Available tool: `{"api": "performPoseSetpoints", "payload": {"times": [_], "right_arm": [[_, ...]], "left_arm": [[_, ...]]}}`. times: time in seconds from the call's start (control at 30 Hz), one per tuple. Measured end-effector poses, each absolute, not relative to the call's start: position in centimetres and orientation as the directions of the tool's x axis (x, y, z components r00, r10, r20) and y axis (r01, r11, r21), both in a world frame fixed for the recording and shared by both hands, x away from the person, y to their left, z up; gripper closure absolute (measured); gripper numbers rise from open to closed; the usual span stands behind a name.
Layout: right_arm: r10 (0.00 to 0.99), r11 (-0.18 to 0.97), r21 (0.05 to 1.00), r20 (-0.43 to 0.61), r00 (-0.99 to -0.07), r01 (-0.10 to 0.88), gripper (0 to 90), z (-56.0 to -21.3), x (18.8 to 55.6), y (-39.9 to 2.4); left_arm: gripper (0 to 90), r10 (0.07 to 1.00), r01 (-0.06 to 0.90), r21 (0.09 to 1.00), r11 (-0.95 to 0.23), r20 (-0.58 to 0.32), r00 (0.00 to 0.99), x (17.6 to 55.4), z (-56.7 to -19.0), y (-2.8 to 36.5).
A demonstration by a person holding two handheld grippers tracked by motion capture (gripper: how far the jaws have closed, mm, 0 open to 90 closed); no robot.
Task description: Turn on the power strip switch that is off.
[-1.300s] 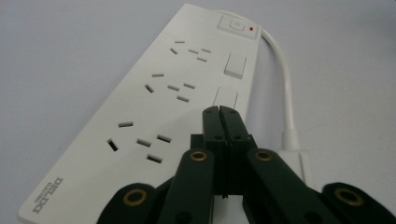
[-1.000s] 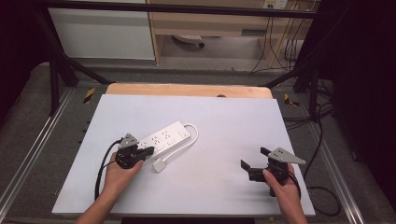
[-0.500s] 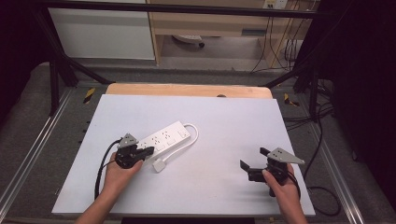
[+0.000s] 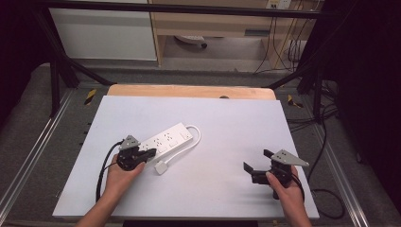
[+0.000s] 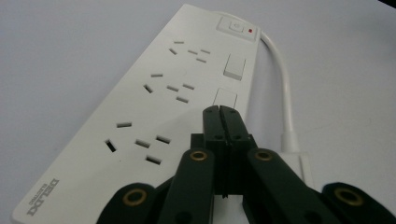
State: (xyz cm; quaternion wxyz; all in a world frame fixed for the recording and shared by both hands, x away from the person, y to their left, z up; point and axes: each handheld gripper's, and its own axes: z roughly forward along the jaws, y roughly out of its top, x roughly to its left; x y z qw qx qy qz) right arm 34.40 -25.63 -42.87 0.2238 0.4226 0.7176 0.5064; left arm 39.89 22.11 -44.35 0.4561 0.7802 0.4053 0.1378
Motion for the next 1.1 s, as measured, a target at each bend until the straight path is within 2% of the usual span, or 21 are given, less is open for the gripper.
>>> {"api": "performPoseSetpoints", "payload": {"times": [1.1], "right_arm": [[0.834,0.130,0.917,0.105,-0.542,0.377,1.8,-42.84,34.40,-25.74]], "left_arm": [[90.0,0.751,0.505,0.823,-0.260,-0.157,0.642,39.91,-44.62,21.58]]}}
